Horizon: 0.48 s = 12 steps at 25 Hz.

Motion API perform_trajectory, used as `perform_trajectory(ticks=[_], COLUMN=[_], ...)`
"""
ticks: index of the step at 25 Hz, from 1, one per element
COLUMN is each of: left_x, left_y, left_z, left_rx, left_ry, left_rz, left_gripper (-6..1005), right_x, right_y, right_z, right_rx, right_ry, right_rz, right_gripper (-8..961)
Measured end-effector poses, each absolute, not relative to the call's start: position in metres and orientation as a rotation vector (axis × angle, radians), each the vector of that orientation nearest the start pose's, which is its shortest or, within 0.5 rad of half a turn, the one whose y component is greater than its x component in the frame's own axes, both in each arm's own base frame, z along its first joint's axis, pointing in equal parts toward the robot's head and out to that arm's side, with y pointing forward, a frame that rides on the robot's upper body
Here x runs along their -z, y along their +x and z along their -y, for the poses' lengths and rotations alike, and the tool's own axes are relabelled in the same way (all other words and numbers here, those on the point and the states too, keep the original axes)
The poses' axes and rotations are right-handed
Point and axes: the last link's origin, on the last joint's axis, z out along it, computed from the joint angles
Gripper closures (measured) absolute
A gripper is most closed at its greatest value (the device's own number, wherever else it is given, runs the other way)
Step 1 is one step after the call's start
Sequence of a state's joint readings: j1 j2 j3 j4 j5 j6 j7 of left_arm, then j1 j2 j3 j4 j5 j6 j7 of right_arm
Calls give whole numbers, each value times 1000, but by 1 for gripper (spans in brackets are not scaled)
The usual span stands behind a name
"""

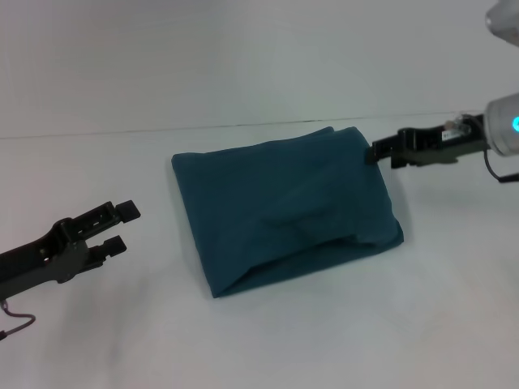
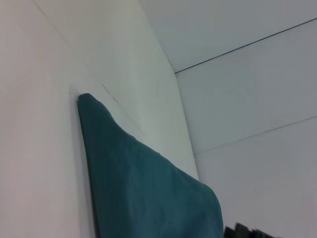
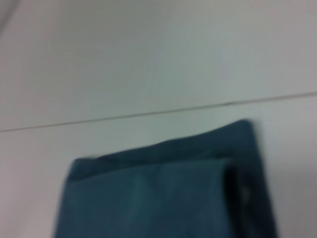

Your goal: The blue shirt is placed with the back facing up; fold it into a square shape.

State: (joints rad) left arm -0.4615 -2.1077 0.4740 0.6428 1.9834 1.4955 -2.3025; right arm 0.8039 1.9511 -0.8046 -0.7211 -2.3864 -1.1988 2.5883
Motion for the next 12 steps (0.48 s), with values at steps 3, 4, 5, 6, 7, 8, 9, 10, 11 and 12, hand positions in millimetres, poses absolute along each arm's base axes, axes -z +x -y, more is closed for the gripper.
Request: perform_trajectory(ticks=[3, 4, 5, 6, 7, 8, 9, 10, 11, 12], left_x=[-16, -16, -16, -16, -16, -17, -17, -16, -16, -16], left_y=[-297, -297, -297, -297, -298, -298, -298, -298, -298, -299], left_z=[-323, -323, -323, -323, -323, -323, -323, -323, -322, -322], left_rx=[-1207, -1208, -1208, -1210, -1211, -1214, -1217, -1219, -1220, -1221], left_ry=[2164, 2164, 2164, 2163, 2162, 2161, 2157, 2152, 2148, 2143], left_rz=[-2171, -2171, -2171, -2171, -2172, -2173, -2174, -2176, -2178, -2180], left_gripper=[52, 52, 52, 52, 52, 52, 52, 52, 52, 52], right_x=[-52, -51, -51, -51, -51, -51, -50, -50, -49, -48], right_y=[243, 246, 248, 250, 252, 254, 255, 257, 258, 260], right_z=[-428, -424, -421, -419, -417, -415, -413, -412, -411, -410], right_rx=[-267, -255, -245, -233, -223, -211, -197, -183, -171, -158], right_ry=[-2173, -2182, -2187, -2190, -2195, -2197, -2199, -2200, -2202, -2205], right_rz=[-1634, -1649, -1659, -1668, -1674, -1676, -1679, -1681, -1681, -1681], right_gripper=[344, 345, 345, 346, 347, 348, 348, 349, 350, 351])
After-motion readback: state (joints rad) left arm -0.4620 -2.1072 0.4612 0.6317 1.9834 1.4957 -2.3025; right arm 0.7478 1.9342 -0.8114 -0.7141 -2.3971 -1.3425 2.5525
